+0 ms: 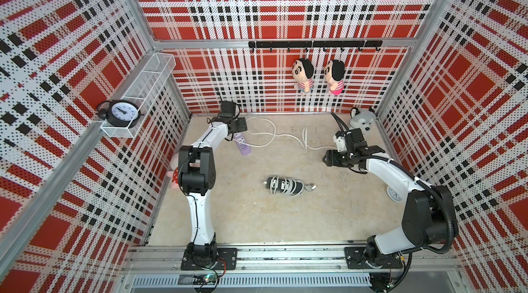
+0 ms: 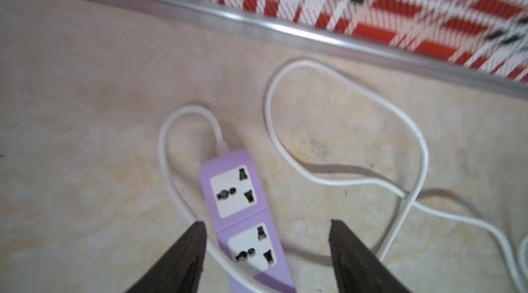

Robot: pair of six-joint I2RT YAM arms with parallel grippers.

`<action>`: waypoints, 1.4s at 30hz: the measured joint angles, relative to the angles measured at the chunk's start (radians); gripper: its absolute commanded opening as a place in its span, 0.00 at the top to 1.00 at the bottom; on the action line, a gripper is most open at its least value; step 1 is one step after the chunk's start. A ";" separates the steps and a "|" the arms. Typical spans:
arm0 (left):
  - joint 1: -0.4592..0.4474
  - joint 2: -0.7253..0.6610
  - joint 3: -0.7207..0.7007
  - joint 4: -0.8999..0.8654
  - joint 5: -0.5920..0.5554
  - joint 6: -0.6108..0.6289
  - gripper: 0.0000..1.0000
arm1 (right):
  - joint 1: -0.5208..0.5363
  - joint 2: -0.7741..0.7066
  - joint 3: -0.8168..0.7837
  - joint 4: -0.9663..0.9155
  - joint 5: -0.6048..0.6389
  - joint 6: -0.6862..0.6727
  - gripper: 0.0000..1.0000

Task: Unwrap the cord wrapped around the power strip
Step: Move the power strip to the center of the board.

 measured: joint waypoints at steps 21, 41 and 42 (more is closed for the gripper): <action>-0.204 0.272 0.256 -0.222 -0.009 0.163 0.41 | 0.000 -0.023 -0.027 -0.006 0.018 0.002 0.32; -0.233 -0.300 -0.542 0.121 0.084 -0.050 0.09 | 0.008 -0.029 -0.056 -0.002 0.016 -0.003 0.32; -0.234 -0.316 -0.541 0.142 0.077 -0.059 0.07 | 0.012 -0.029 -0.055 -0.003 0.016 -0.003 0.32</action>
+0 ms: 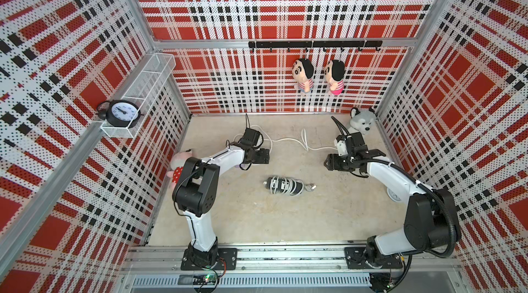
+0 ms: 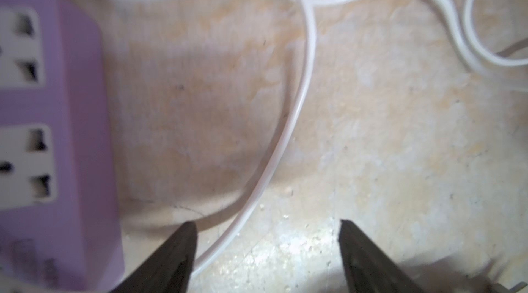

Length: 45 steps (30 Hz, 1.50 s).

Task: Unwrap the cord wrapped around the power strip
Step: Move the power strip to the center of the board, then pick up the power strip from the center of the board.

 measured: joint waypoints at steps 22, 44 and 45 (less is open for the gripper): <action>-0.091 -0.415 -0.222 0.012 0.025 0.003 0.18 | 0.270 0.026 -0.070 -0.067 -0.065 -0.241 0.18; -0.159 -0.416 -0.526 0.283 0.183 -0.230 0.02 | 0.276 0.107 -0.074 -0.034 -0.047 -0.224 0.29; -0.153 -0.413 -0.533 0.295 0.187 -0.230 0.02 | 0.276 0.107 -0.074 -0.034 -0.046 -0.223 0.30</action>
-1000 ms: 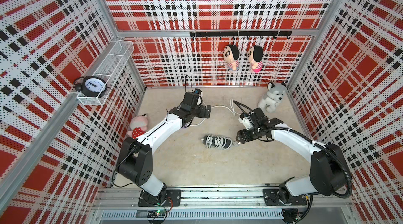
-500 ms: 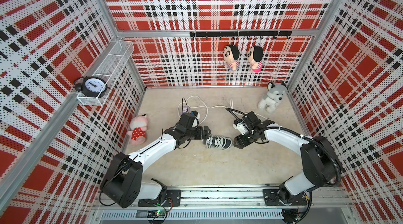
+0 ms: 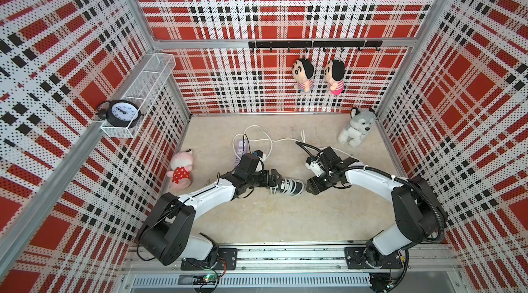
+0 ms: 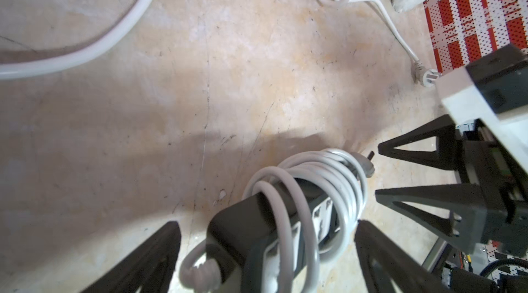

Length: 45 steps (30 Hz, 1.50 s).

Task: Unwrap the cord wrapped around the power strip
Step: Pick up the power strip from the center of the board.

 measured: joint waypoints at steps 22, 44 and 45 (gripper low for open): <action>0.025 0.171 -0.056 0.321 0.242 -0.095 0.64 | 0.000 0.056 -0.017 0.031 -0.019 0.022 0.33; 0.144 0.060 0.030 0.347 0.361 -0.285 1.00 | -0.162 -0.117 0.005 0.038 -0.293 0.060 0.30; 0.157 0.057 0.028 0.383 0.380 -0.327 1.00 | -0.163 -0.119 0.005 0.037 -0.309 0.061 0.30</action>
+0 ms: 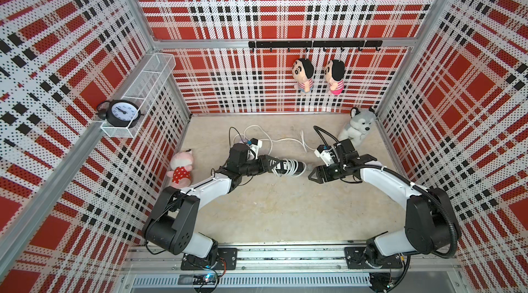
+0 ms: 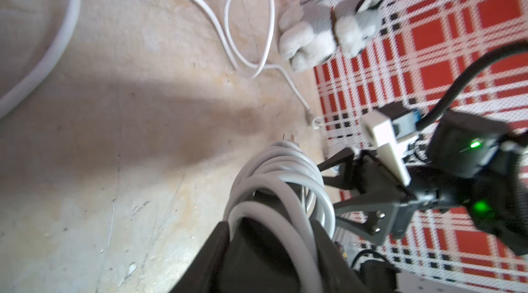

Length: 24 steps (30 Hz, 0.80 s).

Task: Unwrap the cord wrapped around the power strip
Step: Pick up the power strip from the center of the board, then unwrap the power cord from the power strip.

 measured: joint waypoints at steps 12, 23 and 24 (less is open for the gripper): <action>0.083 -0.042 0.008 0.107 0.196 -0.056 1.00 | -0.034 -0.172 -0.002 0.008 -0.003 -0.044 0.33; -0.075 -0.322 -0.041 -0.109 -0.197 0.710 1.00 | -0.113 -0.201 -0.017 0.061 -0.096 -0.029 0.29; -0.075 -0.330 -0.053 -0.106 -0.201 0.754 1.00 | -0.113 -0.201 -0.017 0.064 -0.109 -0.034 0.27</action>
